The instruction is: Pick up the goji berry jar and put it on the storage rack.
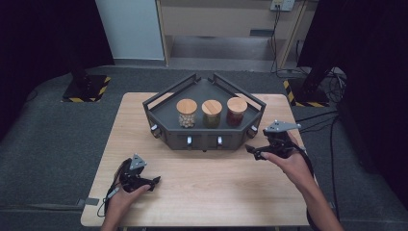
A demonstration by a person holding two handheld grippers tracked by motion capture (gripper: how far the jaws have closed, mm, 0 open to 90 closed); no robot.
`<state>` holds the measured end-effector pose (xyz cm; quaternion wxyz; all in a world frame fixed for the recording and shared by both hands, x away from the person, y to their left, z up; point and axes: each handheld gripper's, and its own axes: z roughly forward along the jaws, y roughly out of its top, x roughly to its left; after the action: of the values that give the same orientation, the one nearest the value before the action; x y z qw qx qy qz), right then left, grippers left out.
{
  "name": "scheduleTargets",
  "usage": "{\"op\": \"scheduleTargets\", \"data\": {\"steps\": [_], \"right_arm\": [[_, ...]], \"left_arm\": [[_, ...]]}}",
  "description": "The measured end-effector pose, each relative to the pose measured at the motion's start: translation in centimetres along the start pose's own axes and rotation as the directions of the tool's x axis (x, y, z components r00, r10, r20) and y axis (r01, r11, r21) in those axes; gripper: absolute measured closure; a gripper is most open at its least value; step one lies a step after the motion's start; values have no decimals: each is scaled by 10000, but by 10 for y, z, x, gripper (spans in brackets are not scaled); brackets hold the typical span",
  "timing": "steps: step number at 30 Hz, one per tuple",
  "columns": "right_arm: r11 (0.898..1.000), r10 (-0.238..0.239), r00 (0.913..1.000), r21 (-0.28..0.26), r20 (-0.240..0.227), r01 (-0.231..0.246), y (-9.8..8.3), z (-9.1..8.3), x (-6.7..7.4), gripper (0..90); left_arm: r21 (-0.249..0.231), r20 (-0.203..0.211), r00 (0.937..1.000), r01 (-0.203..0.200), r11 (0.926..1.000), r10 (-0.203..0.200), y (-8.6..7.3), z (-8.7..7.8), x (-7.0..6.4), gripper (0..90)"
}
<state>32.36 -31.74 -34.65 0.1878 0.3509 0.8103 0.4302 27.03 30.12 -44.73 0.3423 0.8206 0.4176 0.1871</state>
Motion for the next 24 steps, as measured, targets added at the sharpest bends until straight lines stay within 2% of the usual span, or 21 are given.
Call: {"op": "scheduleTargets", "data": {"steps": [8,24], "right_arm": [[9996,165,9997,232,-178,-161,-32,4,9,45],[9987,421,9989,298,-187,-416,-68,8,20,45]], "left_arm": [[-5,2,10000,3,10000,-3,0,0,0,10],[-2,-4,10000,7,10000,-7,0,0,0,10]]}}
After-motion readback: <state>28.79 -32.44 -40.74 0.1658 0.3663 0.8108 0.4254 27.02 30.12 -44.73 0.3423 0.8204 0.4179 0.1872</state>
